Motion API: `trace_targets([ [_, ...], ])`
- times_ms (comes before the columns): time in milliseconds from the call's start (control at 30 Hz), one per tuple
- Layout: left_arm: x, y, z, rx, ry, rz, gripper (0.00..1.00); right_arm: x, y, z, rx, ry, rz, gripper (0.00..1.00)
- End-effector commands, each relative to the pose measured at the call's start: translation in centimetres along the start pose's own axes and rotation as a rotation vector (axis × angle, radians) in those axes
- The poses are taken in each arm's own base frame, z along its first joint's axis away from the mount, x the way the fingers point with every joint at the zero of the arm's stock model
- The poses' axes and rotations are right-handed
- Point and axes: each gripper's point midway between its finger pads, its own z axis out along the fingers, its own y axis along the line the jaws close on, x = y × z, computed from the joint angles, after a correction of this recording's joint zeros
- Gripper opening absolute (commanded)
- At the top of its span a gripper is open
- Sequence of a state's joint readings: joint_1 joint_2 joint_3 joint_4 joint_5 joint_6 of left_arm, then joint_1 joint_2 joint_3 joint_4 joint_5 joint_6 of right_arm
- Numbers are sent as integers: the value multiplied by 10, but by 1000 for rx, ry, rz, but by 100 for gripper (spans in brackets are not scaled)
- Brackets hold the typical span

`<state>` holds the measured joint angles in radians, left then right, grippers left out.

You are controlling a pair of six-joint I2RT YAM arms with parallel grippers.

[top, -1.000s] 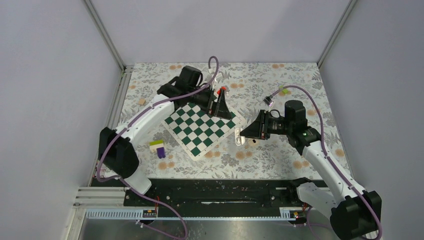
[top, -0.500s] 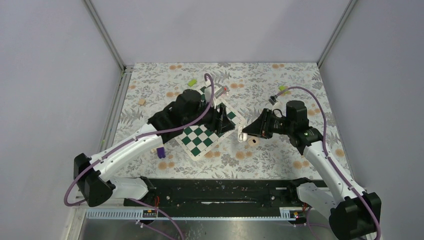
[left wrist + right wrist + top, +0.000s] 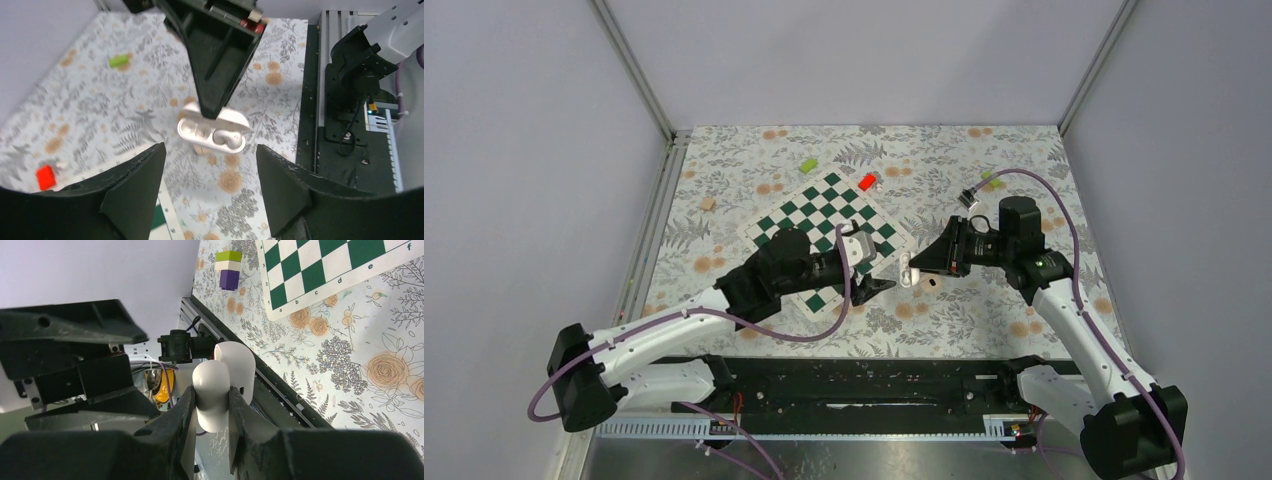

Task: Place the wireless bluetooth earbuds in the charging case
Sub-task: Adjust the earbud with the charging case.

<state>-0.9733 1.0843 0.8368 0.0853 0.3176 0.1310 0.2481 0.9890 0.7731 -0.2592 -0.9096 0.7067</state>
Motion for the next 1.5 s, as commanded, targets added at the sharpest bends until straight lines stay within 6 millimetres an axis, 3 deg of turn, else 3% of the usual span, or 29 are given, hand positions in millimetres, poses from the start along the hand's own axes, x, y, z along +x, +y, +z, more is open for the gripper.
trace_targets([
  [0,-41,4,3,-35,-144,238,67,-5,21,-8,-49,-10,-65,0],
  [267,-27,-16,12,79,-92,331,70,-5,27,-10,-66,-12,-76,0],
  [433,-16,-34,18,203,-36,299,67,-4,29,-11,-70,-12,-77,0],
  [1467,-28,-27,36,163,-92,233,48,0,33,-14,-84,-7,-88,0],
])
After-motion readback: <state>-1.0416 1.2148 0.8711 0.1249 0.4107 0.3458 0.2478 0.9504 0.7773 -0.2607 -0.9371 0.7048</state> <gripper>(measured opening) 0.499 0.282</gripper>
